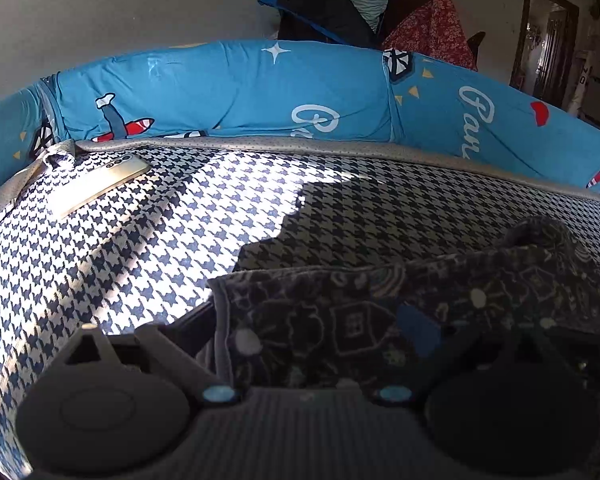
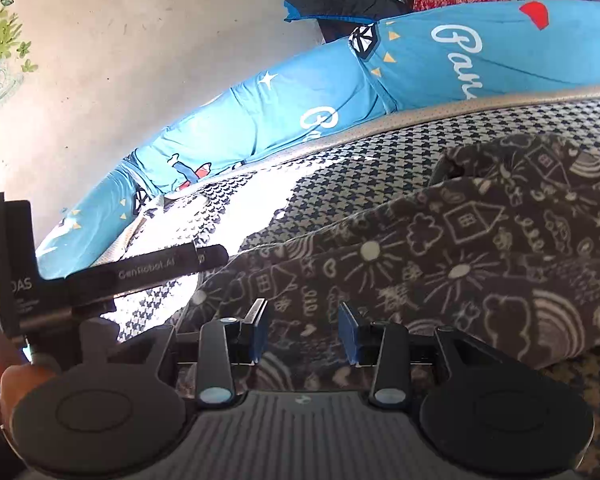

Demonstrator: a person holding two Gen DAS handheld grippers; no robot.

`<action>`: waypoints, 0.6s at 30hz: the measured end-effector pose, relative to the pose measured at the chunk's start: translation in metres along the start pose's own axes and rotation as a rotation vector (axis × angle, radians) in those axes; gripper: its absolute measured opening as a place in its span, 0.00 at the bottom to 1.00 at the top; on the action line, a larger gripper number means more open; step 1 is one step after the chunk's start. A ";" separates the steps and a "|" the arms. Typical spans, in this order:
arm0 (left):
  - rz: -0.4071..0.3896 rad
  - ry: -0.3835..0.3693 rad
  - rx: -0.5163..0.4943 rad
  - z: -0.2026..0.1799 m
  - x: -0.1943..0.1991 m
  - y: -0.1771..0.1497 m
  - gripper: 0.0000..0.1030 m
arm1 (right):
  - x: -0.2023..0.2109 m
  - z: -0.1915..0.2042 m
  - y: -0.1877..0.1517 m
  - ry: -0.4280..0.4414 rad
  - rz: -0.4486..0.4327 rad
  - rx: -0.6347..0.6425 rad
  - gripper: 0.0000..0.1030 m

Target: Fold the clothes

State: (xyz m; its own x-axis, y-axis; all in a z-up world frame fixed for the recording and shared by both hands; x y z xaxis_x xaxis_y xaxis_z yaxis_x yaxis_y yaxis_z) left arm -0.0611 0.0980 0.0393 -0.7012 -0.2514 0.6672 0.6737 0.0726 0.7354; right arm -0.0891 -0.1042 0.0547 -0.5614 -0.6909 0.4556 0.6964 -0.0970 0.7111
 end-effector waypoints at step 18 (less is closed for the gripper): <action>0.070 -0.043 -0.120 -0.035 -0.012 -0.023 0.97 | -0.041 -0.053 0.049 -0.096 0.054 0.035 0.37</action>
State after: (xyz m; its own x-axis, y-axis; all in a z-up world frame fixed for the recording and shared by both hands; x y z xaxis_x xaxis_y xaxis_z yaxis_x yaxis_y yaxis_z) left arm -0.0600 0.0650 0.0104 -0.6590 -0.2080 0.7228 0.7427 -0.0277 0.6691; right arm -0.0082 -0.1183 0.0420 -0.5645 -0.6228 0.5418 0.7120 -0.0353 0.7013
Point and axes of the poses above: each gripper's, at about its wrist camera, not at the fingertips, and x roughly against the way its jaws point, z to its left, y to its top, the point moved 3 cm from there along -x, roughly the way its jaws point, and after that the axes turned 15 degrees about y, right-handed, at the moved point
